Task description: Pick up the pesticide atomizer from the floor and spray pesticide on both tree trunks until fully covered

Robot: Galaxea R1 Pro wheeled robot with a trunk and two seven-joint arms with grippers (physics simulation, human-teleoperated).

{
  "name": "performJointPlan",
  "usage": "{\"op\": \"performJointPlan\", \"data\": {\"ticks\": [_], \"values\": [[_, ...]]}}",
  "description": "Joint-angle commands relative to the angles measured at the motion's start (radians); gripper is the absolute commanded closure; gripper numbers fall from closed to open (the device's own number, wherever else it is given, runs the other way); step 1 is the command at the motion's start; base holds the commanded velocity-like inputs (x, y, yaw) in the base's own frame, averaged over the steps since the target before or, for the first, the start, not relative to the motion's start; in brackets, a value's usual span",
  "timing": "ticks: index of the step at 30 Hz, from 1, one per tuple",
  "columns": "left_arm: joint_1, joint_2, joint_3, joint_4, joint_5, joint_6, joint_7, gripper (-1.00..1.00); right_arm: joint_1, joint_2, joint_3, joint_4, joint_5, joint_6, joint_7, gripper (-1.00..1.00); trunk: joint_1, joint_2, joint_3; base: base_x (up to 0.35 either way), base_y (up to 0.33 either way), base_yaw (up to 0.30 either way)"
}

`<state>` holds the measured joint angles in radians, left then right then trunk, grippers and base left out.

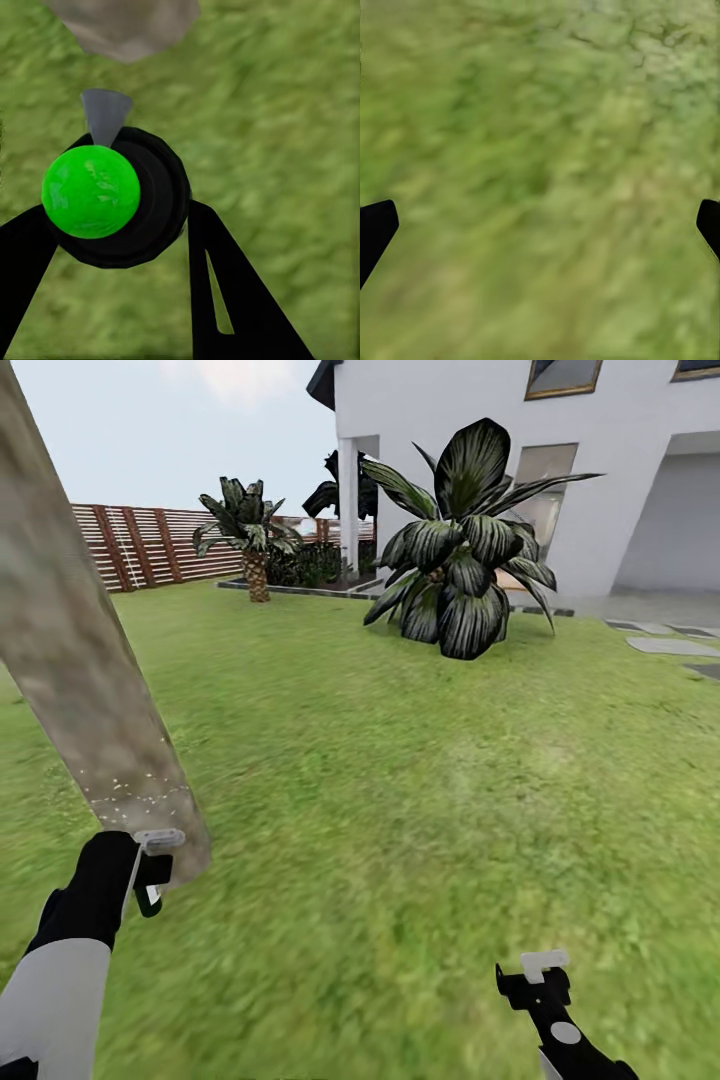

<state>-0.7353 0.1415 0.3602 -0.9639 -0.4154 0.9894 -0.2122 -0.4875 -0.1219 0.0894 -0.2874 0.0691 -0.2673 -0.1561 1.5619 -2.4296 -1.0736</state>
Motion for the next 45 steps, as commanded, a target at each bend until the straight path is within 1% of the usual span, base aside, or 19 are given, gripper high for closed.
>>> {"op": "performJointPlan", "data": {"ticks": [1, 8, 25, 36, 45], "values": [[-0.001, 0.000, 0.002, -0.001, -0.011, 0.003, -0.010, 1.00, 0.000, -0.001, 0.008, 0.001, 0.007, 0.000, -0.010, -1.00, 0.000, 0.000, -0.001, 0.000, -0.275, 0.275], [-0.001, -0.001, 0.004, -0.002, -0.011, 0.003, -0.010, 1.00, 0.000, -0.001, 0.008, 0.001, 0.007, 0.000, -0.010, -1.00, 0.000, 0.000, -0.001, 0.109, -0.264, 0.234], [-0.001, 0.000, 0.006, -0.001, -0.013, 0.003, -0.010, 1.00, 0.000, -0.001, 0.009, 0.001, 0.007, 0.000, -0.010, -1.00, 0.000, 0.000, -0.001, 0.218, -0.207, 0.025], [-0.001, 0.000, 0.005, -0.010, -0.013, 0.004, -0.009, 1.00, 0.000, -0.001, 0.009, 0.001, 0.007, 0.000, -0.010, -1.00, 0.000, 0.000, -0.001, 0.178, -0.227, 0.264], [-0.011, -0.001, 0.000, -0.013, -0.013, 0.005, -0.009, 1.00, 0.000, -0.001, 0.009, 0.001, 0.008, 0.000, -0.010, -1.00, 0.000, 0.000, -0.001, 0.025, -0.264, 0.275]]}}
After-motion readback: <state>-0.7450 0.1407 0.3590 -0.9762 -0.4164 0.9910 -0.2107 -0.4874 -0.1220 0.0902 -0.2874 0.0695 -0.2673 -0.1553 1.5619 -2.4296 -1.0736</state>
